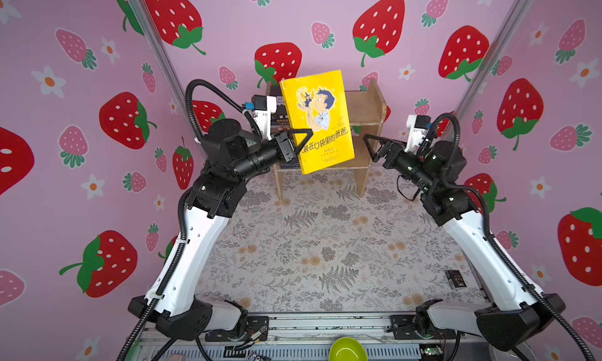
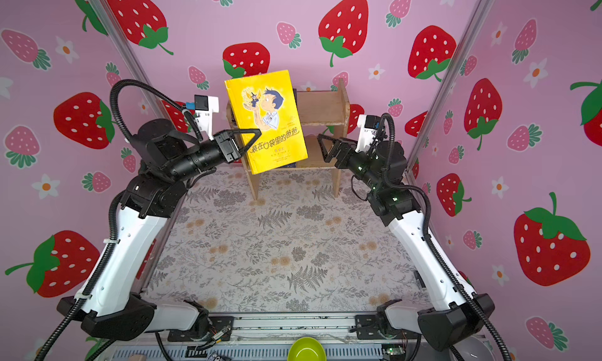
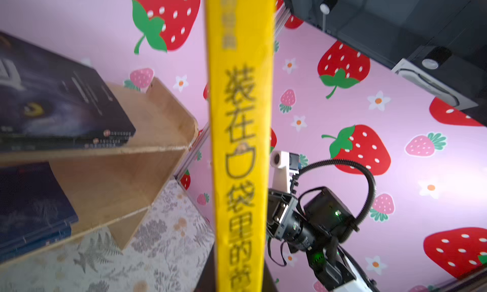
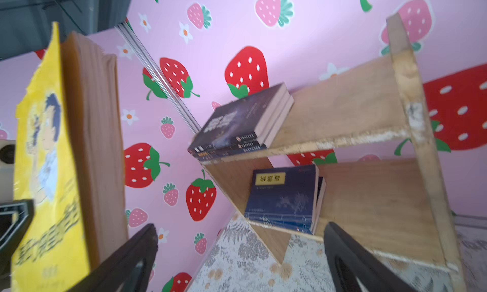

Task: Stacking books/files
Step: Pick up the book at the center of the table.

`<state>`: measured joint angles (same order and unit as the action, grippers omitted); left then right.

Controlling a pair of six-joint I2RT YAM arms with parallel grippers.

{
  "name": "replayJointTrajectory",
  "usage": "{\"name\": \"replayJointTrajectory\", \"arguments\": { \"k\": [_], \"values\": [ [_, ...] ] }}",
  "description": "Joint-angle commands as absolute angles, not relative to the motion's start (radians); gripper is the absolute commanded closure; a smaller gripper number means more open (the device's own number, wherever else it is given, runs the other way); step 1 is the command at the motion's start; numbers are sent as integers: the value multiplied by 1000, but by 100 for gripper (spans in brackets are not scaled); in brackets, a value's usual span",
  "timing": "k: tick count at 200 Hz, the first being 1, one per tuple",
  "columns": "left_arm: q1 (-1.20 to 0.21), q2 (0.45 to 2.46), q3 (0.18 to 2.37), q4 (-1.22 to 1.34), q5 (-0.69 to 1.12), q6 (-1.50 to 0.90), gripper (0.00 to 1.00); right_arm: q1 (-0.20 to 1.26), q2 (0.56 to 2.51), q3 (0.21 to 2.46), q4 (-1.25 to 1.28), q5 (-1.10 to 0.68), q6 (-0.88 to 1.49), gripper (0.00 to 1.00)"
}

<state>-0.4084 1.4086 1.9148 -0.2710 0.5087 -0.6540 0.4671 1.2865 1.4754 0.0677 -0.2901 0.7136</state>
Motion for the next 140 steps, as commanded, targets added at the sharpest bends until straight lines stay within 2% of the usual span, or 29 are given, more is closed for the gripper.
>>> {"name": "replayJointTrajectory", "arguments": {
  "k": [1, 39, 71, 99, 140],
  "values": [
    [-385, 1456, 1955, -82, 355, -734, 100, 462, 1298, 1483, 233, -292, 797, 0],
    [-380, 1517, 1907, 148, 180, -880, 100, 482, 1392, 1462, 494, -320, 990, 1],
    [-380, 1586, 1917, 289, 160, -942, 100, 548, 1516, 1558, 524, -377, 1058, 3],
    [-379, 1632, 1963, 298, 184, -962, 100, 585, 1607, 1622, 556, -406, 1141, 10],
    [-388, 1629, 1904, 357, 176, -1011, 100, 638, 1675, 1645, 631, -422, 1213, 11]
  ]
}}
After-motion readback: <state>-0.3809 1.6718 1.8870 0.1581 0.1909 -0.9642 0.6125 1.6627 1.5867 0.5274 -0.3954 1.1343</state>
